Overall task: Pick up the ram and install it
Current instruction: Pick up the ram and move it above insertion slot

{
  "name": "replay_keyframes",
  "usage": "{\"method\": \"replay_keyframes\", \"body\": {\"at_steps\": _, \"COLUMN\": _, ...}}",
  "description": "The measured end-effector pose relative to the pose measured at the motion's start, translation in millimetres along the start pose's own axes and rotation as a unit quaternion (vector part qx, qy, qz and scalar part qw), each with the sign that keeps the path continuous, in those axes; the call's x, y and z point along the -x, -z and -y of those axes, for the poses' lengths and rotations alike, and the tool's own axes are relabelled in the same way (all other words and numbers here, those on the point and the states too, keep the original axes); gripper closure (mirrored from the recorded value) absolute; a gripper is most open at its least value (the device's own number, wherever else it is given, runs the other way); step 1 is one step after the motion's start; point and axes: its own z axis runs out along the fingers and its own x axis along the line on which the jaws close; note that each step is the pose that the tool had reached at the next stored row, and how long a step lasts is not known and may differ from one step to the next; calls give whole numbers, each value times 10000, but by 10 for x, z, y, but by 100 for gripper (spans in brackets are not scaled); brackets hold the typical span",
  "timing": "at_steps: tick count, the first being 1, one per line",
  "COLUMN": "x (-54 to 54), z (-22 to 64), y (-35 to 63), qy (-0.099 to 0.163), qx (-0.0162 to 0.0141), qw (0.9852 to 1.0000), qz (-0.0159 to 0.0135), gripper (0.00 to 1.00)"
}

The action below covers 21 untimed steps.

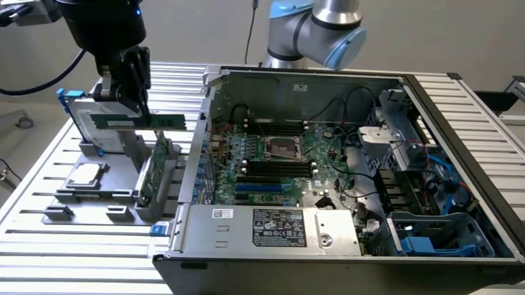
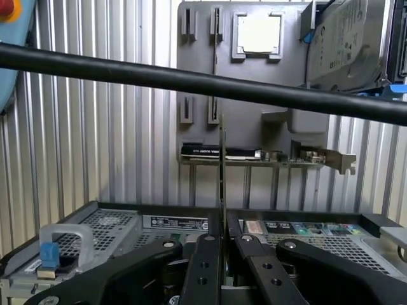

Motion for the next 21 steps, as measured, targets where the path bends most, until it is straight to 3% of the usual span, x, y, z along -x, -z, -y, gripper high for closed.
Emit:
{"method": "replay_keyframes", "body": {"at_steps": 15, "x": 16, "z": 634, "y": 49, "qy": -1, "qx": 3, "qw": 10000, "qz": 72, "gripper": 86}}
{"method": "replay_keyframes", "body": {"at_steps": 18, "x": 20, "z": 770, "y": 47, "qy": -2, "qx": 3, "qw": 9999, "qz": 107, "gripper": 86}}
{"method": "replay_keyframes", "body": {"at_steps": 21, "x": 25, "z": 899, "y": 44, "qy": -4, "qx": 3, "qw": 9999, "qz": 168, "gripper": 86}}
